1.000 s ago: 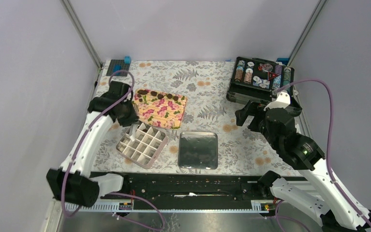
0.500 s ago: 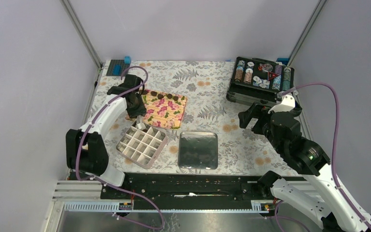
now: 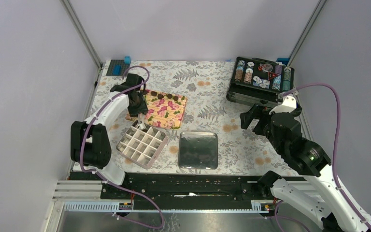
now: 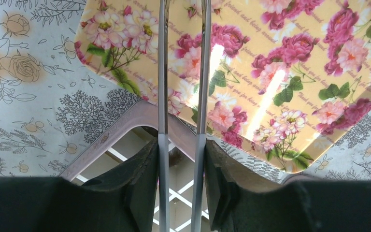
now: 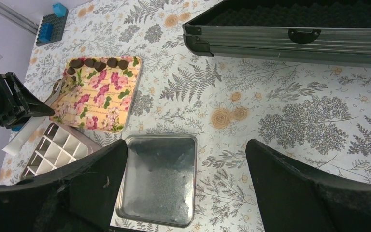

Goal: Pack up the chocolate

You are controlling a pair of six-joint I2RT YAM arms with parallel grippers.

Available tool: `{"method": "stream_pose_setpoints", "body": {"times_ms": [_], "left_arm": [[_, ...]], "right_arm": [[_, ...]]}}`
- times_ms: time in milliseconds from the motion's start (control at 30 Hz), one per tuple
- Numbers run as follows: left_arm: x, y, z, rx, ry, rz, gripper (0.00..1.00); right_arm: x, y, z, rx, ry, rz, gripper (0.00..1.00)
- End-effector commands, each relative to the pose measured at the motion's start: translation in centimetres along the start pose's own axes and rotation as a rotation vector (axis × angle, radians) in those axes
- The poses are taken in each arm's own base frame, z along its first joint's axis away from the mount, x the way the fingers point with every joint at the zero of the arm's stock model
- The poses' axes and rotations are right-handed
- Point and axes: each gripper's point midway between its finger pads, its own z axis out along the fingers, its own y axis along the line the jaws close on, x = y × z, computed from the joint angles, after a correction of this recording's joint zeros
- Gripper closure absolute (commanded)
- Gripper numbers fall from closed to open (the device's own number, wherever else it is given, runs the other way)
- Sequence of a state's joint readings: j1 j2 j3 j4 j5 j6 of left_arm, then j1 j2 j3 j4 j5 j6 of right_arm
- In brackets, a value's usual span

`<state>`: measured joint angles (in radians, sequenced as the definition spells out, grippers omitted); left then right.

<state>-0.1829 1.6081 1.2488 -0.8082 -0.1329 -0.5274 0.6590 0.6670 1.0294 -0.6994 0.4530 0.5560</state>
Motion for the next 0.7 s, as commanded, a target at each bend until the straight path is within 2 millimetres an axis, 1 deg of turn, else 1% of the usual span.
{"method": "stream_pose_setpoints", "body": {"times_ms": [0, 200, 333, 667], "left_arm": [[-2.5, -0.4, 0.4, 0.007, -0.063, -0.013, 0.62], [-3.4, -0.5, 1.1, 0.022, -0.051, -0.019, 0.62], [-3.4, -1.3, 1.7, 0.054, -0.023, -0.005, 0.61], [-4.5, -1.7, 1.4, 0.06, -0.029, 0.011, 0.6]], "right_arm": [[-1.7, 0.0, -0.7, 0.004, -0.05, 0.025, 0.0], [-1.8, 0.0, -0.8, 0.005, -0.056, 0.031, 0.0], [-1.8, -0.2, -0.9, 0.01, -0.057, 0.031, 0.0], [-1.8, -0.1, -0.8, 0.013, -0.053, 0.029, 0.0]]}}
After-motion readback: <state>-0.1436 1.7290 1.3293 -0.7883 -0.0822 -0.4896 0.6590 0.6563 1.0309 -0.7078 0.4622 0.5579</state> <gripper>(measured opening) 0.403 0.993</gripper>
